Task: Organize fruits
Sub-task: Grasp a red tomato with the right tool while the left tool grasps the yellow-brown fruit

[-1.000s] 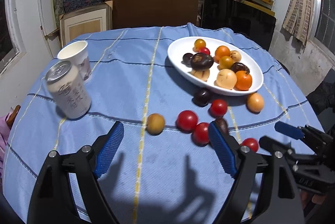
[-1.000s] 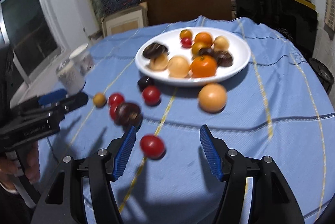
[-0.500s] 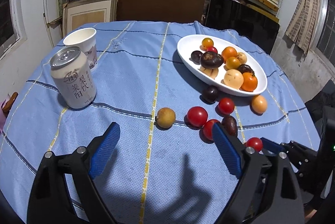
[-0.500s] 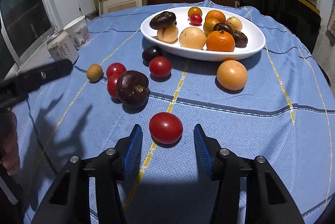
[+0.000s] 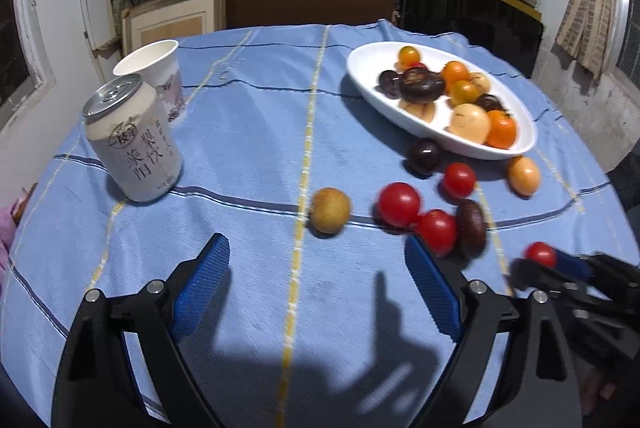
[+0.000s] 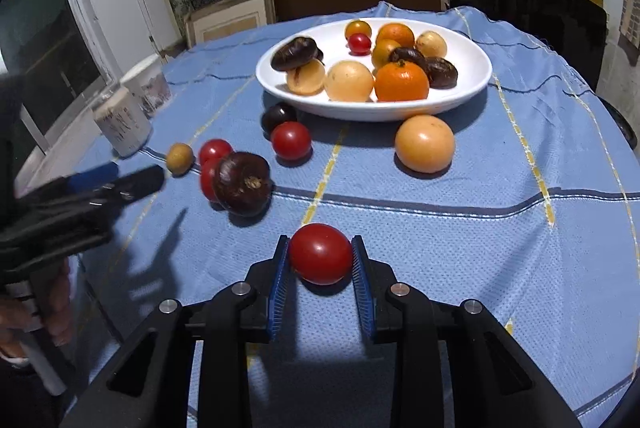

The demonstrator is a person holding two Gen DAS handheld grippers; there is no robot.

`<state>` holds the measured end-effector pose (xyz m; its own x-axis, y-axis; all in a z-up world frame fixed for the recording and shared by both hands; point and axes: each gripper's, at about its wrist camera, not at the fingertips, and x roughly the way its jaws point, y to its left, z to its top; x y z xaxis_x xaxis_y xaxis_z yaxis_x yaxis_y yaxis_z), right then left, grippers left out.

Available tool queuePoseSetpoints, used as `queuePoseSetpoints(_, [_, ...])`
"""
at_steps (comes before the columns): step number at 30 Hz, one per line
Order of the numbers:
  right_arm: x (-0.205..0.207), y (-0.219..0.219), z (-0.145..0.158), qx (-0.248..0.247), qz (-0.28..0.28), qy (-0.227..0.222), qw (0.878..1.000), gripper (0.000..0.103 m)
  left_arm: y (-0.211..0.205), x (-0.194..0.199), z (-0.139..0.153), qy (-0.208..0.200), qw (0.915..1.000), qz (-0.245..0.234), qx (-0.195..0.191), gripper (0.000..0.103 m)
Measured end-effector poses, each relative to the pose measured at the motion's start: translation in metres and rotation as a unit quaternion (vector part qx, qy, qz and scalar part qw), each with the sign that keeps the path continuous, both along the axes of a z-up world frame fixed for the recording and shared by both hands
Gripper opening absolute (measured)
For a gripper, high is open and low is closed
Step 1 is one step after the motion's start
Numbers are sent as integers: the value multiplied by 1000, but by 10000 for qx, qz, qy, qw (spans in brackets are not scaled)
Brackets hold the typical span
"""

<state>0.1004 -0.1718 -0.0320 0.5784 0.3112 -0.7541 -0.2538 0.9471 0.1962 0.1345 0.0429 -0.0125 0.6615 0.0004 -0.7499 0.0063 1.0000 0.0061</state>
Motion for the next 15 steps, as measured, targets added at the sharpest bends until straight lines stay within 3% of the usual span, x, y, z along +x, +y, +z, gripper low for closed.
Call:
queuePoseSetpoints(5, [-3,2,4,39,83,-36,10000,31,4,14,-13,-34,9992,202,357,87])
queuePoseSetpoints(11, [-4,4,3,23,117,-9,9999,31,11,29,-20,215,9995,198,-75,86])
queuePoseSetpoints(13, [-4,4,1,18,137,18,9999,31,15,33,-24,316,9989,274,-192,74])
queuePoseSetpoints(15, [-4,5,1,28,133,22,9999,31,17,36,-25,330,9987,315,-207,72])
